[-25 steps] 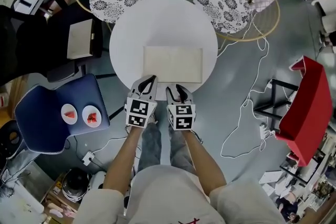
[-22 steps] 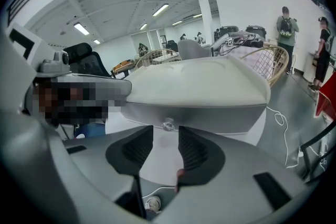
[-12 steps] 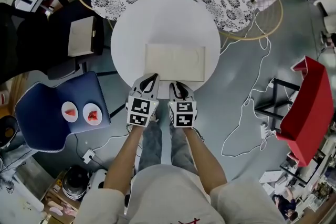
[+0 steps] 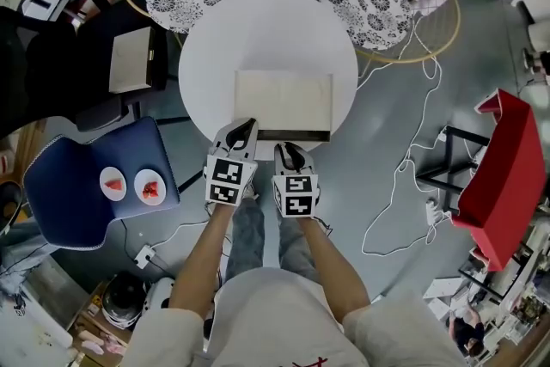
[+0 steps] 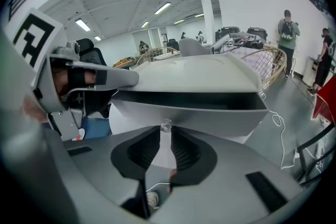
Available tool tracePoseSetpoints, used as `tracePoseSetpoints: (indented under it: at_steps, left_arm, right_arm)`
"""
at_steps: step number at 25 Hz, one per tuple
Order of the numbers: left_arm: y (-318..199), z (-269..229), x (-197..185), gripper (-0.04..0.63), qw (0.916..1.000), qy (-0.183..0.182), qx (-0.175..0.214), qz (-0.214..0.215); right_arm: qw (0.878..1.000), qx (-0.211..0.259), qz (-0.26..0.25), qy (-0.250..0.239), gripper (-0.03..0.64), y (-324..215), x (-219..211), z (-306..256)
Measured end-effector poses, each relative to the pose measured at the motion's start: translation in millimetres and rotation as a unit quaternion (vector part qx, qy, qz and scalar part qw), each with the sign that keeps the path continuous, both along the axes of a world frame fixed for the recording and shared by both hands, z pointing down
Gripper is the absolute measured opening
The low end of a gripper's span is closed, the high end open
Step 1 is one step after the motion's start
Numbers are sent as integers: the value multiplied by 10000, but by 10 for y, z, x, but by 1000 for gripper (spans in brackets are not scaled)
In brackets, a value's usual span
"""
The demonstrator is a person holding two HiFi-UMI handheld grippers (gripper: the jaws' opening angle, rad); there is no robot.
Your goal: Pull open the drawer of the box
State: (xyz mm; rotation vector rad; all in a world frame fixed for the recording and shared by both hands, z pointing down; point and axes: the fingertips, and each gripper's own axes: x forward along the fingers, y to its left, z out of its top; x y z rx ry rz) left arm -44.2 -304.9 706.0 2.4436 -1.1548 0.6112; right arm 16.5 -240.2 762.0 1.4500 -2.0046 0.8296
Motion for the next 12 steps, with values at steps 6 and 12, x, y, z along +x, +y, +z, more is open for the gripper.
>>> tracePoseSetpoints:
  at_steps: [6,12]
  left_arm:
    - [9,-2,-16,11,9999,32,-143,-68]
    - [3,-97,-120,11,9999,33,-84,-126]
  right_arm:
    - [10000,-26,-21,4,75,64,8,13]
    - [10000,-27,-51,39,75,111,11,10]
